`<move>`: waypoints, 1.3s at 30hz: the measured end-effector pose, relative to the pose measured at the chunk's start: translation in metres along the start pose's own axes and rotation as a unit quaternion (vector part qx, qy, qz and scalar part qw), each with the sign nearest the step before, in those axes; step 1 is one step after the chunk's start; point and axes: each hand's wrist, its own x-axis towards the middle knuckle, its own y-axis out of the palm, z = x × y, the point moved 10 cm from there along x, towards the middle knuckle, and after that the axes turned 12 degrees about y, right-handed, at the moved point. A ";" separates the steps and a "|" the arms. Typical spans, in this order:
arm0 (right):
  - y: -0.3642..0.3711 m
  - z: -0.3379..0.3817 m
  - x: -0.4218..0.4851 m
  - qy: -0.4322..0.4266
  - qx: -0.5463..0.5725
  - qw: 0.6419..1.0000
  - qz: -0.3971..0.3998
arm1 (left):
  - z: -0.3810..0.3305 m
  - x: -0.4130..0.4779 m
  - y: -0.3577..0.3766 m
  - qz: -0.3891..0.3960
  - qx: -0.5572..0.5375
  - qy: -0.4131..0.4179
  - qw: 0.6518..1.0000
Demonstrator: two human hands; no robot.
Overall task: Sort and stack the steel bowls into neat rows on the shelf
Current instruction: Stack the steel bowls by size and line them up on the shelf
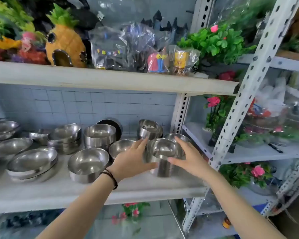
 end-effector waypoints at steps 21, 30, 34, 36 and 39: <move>0.044 -0.048 0.026 -0.084 0.217 0.972 0.009 | 0.000 0.015 0.080 -0.222 -0.444 -0.051 0.867; 0.036 -0.056 0.029 -0.093 0.293 0.952 -0.007 | -0.005 0.023 0.073 -0.228 -0.439 -0.039 0.868; 0.013 -0.052 0.037 -0.118 0.344 0.931 -0.023 | -0.012 0.045 0.054 -0.232 -0.432 -0.009 0.871; -0.005 -0.048 0.047 -0.120 0.365 0.922 -0.046 | -0.013 0.065 0.042 -0.238 -0.432 -0.011 0.870; -0.031 -0.042 0.066 -0.128 0.389 0.910 -0.068 | -0.006 0.098 0.032 -0.261 -0.429 -0.044 0.864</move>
